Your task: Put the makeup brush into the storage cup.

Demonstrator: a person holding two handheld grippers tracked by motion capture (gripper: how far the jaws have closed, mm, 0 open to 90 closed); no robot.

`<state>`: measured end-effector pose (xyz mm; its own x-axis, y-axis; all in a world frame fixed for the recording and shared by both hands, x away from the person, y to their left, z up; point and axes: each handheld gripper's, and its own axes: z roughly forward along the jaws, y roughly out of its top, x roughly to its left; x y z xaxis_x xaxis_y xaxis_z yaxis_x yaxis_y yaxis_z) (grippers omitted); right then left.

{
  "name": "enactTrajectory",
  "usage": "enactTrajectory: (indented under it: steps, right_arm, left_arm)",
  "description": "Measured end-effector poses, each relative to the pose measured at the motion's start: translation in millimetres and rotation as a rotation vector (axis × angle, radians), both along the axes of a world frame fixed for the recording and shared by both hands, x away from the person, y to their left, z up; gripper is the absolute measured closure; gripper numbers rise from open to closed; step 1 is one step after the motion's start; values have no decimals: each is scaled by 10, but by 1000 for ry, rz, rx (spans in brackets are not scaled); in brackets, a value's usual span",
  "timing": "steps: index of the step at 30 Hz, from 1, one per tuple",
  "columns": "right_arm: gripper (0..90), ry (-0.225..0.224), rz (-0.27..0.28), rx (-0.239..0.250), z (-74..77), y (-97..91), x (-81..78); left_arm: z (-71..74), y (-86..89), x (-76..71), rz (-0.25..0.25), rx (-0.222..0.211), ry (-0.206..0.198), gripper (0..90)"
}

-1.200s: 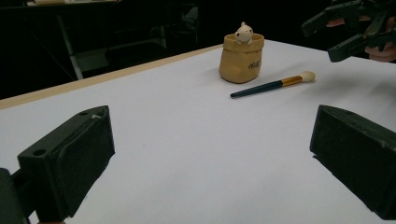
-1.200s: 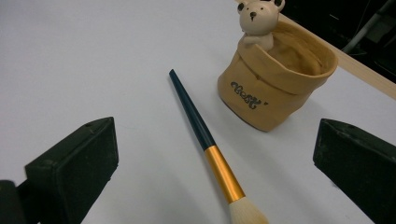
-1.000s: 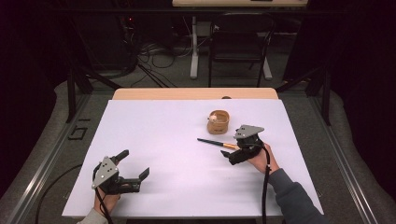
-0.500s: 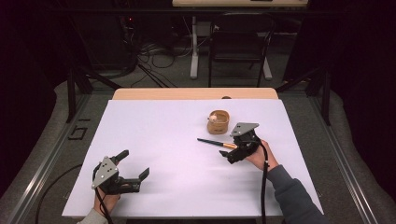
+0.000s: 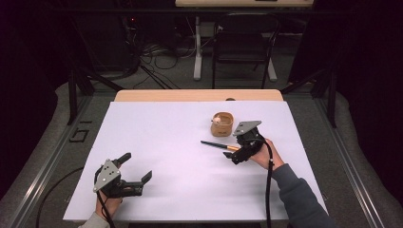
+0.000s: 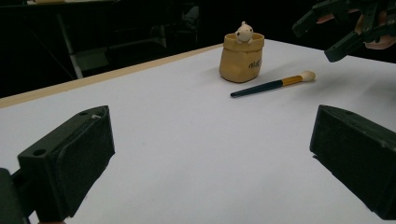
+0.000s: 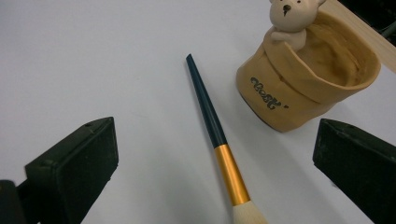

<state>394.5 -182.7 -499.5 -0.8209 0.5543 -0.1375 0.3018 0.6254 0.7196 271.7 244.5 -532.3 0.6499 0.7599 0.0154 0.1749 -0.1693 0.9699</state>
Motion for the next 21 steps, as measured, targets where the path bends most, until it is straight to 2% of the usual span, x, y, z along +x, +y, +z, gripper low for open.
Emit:
enactTrajectory:
  steps: [1,5,7,12,13,14,15,16,18,20,21]
  right_arm:
    - [0,-4,0,12,-4,10,8]
    - [0,23,14,-24,34,30,43]
    - [0,52,34,-68,62,49,74]
    - [0,47,34,-74,85,67,125]
    - [0,64,37,-93,103,62,140]
    - [0,55,41,-97,98,63,158]
    - [0,63,37,-97,90,66,172]
    - [0,83,53,-120,88,61,209]
    - [0,82,52,-123,77,61,225]
    - [0,113,63,-153,69,49,278]
    - [0,113,63,-153,69,49,278]
  left_arm:
    - [1,0,-1,0,1,0,0]
    - [1,0,-1,0,0,-1,0]
    - [1,1,-1,0,1,-1,0]
    - [1,4,-1,1,-2,0,0]
    - [2,4,-1,0,0,-1,0]
    - [2,3,-1,-1,0,0,0]
    - [2,3,-1,-1,1,0,0]
    - [2,3,0,-1,3,-3,0]
    - [1,1,0,-2,1,-1,0]
    - [1,-1,1,-3,2,-1,0]
    - [1,-3,1,-2,1,-1,0]
